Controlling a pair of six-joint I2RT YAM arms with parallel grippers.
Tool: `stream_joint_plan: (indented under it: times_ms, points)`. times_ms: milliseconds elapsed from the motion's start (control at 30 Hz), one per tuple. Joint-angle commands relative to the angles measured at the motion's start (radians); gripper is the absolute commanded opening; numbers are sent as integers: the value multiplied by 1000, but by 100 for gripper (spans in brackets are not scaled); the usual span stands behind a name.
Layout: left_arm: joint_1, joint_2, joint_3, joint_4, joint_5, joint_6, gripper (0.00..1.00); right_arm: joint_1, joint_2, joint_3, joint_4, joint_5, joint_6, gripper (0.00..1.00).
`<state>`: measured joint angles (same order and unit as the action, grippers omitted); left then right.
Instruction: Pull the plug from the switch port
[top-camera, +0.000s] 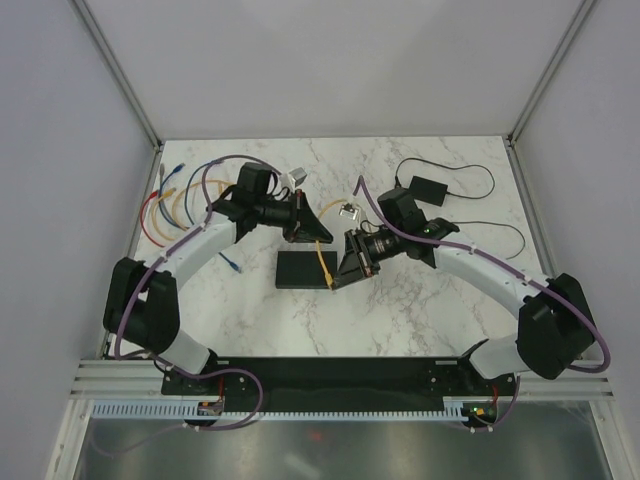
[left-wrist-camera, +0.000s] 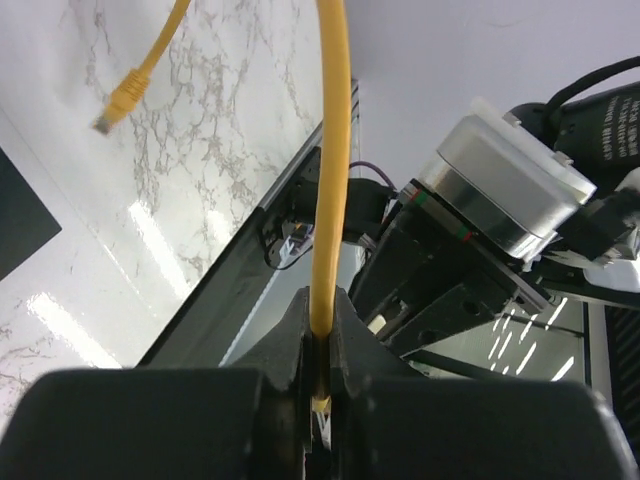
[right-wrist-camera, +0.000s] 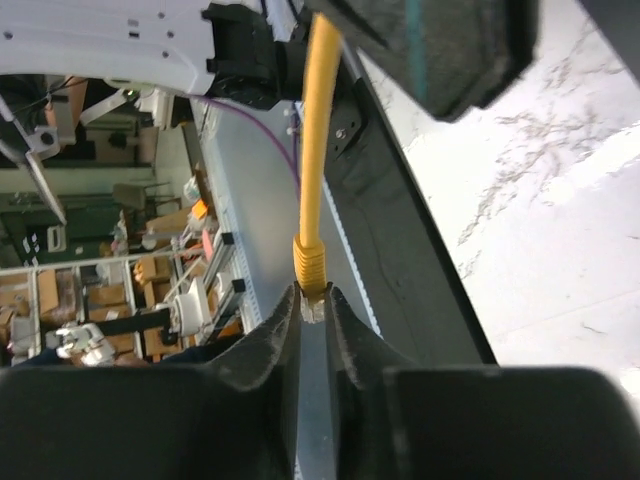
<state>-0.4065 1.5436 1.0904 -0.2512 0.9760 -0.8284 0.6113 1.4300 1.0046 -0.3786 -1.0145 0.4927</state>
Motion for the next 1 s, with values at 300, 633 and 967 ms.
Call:
stream_joint_plan:
  times_ms: [300,633,967]
  points:
    - [400,-25,218,-140,-244,87,2,2,-36,161,-315,444,-59,51]
    - [704,183,243,-155,-418,239,2,-21,-55,206,-408,439,-77,51]
    - [747,288,266,-387,-641,325,43,-30,-74,172,-396,471,-43,51]
